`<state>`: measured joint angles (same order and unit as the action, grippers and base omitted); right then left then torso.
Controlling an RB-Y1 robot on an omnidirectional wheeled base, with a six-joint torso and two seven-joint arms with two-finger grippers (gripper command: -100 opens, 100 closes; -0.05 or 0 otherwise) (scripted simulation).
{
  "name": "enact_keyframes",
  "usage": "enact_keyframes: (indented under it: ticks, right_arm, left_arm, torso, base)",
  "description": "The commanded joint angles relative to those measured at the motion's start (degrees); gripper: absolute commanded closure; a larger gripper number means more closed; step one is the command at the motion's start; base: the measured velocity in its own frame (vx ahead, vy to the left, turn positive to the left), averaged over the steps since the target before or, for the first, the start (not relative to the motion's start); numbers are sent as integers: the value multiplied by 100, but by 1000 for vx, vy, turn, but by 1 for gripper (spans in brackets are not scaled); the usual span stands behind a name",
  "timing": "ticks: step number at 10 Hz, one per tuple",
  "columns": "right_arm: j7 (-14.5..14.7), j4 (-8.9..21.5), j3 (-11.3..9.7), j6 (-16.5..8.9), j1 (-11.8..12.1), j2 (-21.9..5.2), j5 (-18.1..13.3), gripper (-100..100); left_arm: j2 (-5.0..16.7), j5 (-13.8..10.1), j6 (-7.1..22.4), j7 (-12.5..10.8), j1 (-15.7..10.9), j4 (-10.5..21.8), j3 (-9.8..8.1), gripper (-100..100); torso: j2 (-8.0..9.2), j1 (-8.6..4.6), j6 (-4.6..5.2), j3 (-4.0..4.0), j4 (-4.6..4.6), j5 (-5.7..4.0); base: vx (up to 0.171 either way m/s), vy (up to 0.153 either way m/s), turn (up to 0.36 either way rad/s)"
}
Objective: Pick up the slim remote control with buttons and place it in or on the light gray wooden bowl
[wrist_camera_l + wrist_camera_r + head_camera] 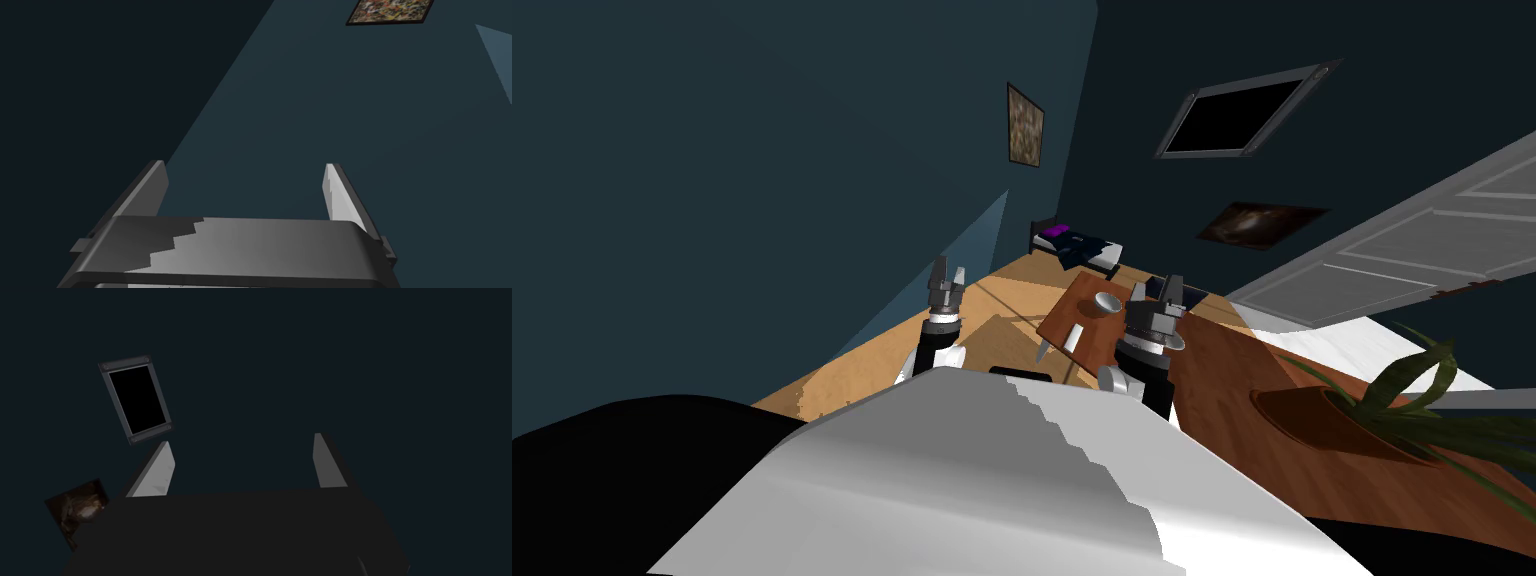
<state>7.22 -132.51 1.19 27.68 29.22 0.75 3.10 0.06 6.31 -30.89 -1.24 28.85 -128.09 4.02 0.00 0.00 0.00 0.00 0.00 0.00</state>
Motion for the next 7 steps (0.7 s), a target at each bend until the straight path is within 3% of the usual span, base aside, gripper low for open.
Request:
enact_keyframes:
  ticks: [1, 4, 7]
  right_arm:
    - [-27, 34, 28, -89, -32, -168, 36, -100]
    - [-148, 173, 140, -439, -144, -558, 187, -100]
    - [-374, 411, 325, -997, -291, -931, 444, -100]
  left_arm:
    - [0, 0, 0, 0, 0, 0, 0, 0]
    - [-1, 0, 0, 0, 1, 0, 1, 0]
    - [-2, 0, 0, 0, 1, 0, 2, 0]
  torso:
    - [0, 0, 0, 0, 0, 0]
    - [-21, 44, -1, -12, -4, 9]
    - [-37, 70, -1, -21, -8, 16]
  base:
    - [14, 32, 8]
    - [55, 119, 3]
    - [90, 184, -8]
